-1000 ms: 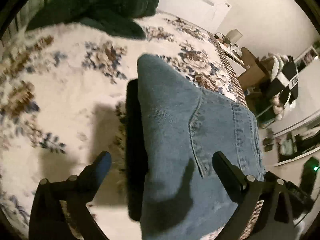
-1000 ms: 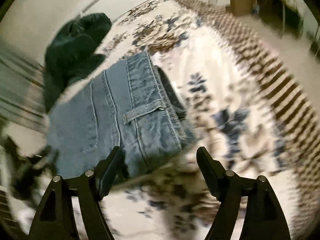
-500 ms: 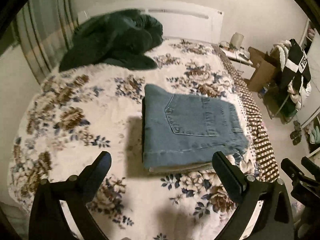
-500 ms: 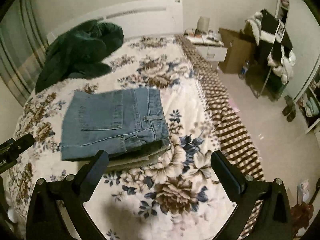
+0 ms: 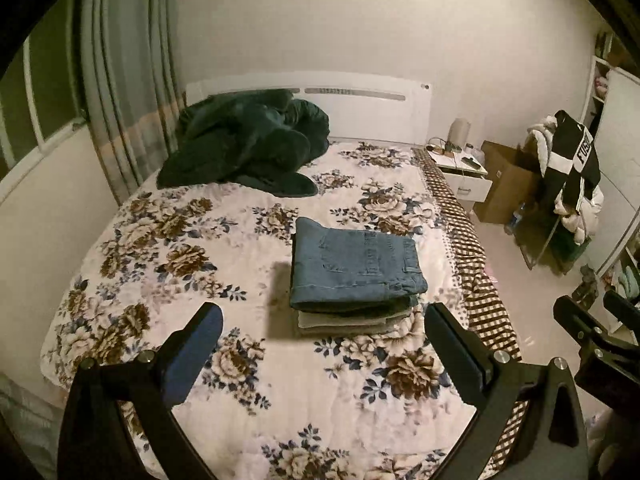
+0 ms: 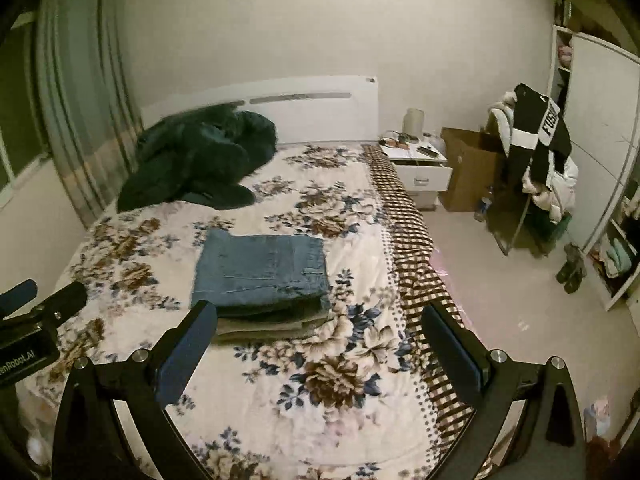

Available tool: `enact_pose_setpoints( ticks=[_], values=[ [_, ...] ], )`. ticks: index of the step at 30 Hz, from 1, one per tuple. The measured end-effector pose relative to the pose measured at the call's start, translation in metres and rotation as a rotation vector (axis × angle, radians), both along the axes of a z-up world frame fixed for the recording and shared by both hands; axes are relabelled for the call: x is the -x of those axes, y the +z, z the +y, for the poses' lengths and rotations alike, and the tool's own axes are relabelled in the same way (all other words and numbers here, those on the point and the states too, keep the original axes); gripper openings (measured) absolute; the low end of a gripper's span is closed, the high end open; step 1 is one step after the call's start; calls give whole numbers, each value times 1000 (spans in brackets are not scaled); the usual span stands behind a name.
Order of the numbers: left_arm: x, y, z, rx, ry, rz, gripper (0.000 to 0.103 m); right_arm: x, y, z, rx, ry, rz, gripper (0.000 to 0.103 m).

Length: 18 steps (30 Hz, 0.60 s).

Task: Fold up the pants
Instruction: 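Open both grippers and withdraw them from the stacked jeans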

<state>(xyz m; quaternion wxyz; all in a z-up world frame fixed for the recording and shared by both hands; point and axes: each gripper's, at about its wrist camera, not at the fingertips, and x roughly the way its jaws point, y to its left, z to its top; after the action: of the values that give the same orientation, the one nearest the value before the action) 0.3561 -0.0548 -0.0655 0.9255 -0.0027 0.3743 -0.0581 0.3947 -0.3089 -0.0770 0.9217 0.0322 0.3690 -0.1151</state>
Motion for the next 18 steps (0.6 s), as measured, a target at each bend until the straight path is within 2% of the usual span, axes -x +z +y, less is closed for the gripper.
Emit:
enact_pose_setpoints(
  ticks=[8, 12, 18],
  values=[
    [59, 28, 1, 25, 27, -18, 103, 72, 47, 9, -13, 43, -23, 103],
    [71, 28, 0, 36, 0, 3, 103, 96, 63, 17, 10, 47, -44, 103],
    [84, 37, 3, 20, -19, -29, 103, 117, 82, 29, 29, 50, -75, 103]
  ],
)
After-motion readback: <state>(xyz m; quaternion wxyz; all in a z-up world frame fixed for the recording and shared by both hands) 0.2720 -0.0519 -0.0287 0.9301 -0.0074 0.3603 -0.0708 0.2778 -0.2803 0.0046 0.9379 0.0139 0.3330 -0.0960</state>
